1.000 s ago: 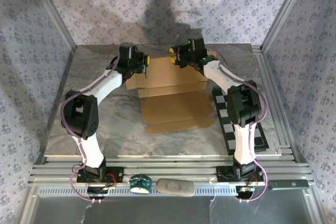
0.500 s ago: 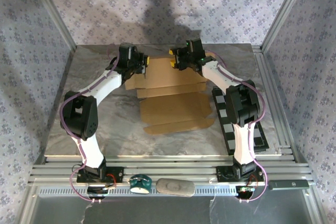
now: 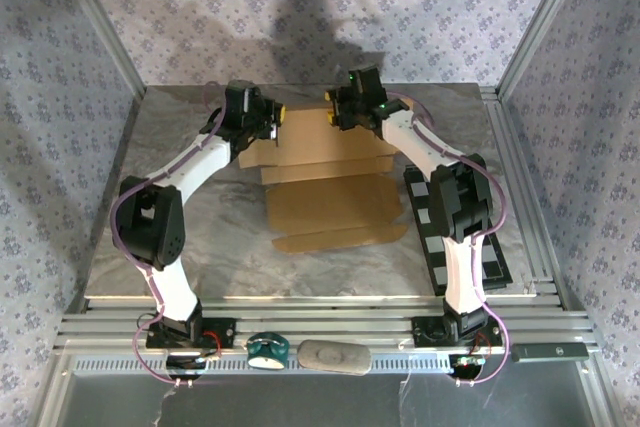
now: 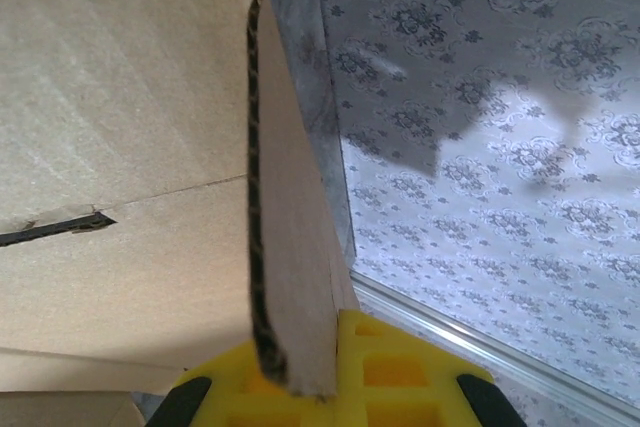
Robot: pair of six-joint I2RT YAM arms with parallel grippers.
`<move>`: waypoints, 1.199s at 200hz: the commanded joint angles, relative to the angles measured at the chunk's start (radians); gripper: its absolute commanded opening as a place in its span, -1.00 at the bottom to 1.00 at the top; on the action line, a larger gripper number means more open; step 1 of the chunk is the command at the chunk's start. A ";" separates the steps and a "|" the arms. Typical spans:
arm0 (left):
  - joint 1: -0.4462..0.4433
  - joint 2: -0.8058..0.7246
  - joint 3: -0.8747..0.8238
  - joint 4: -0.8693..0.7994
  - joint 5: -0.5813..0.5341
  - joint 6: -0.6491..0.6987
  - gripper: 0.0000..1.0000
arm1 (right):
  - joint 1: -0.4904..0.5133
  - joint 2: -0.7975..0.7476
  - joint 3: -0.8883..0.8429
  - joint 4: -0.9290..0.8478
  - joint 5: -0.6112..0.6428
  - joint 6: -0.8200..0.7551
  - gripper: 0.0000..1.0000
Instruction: Fold the paper box
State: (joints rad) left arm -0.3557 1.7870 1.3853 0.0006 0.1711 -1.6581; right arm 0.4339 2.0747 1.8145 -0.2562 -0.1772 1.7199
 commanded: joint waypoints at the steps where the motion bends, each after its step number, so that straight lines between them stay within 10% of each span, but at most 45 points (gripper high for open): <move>1: -0.009 -0.046 0.017 0.000 0.004 0.037 -1.00 | 0.008 -0.103 -0.015 -0.089 0.140 0.008 -0.11; 47: -0.017 -0.035 0.030 0.004 -0.011 0.037 -1.00 | 0.063 -0.240 -0.210 0.042 0.306 0.175 0.06; 164: -0.026 -0.031 0.029 0.028 0.008 0.050 -1.00 | 0.072 -0.081 -0.098 0.063 0.276 0.220 -0.09; 231: -0.011 -0.065 0.023 -0.002 0.027 0.137 -1.00 | 0.056 0.013 -0.073 0.237 0.179 0.167 -1.00; 240: 0.000 -0.082 0.026 -0.034 0.033 0.167 -0.64 | 0.052 0.001 -0.096 0.264 0.184 0.149 -1.00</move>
State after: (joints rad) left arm -0.3695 1.7767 1.3857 -0.0021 0.1661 -1.5929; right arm 0.4995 2.0789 1.7317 -0.0757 0.0189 1.9057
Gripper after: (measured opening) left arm 0.054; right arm 0.032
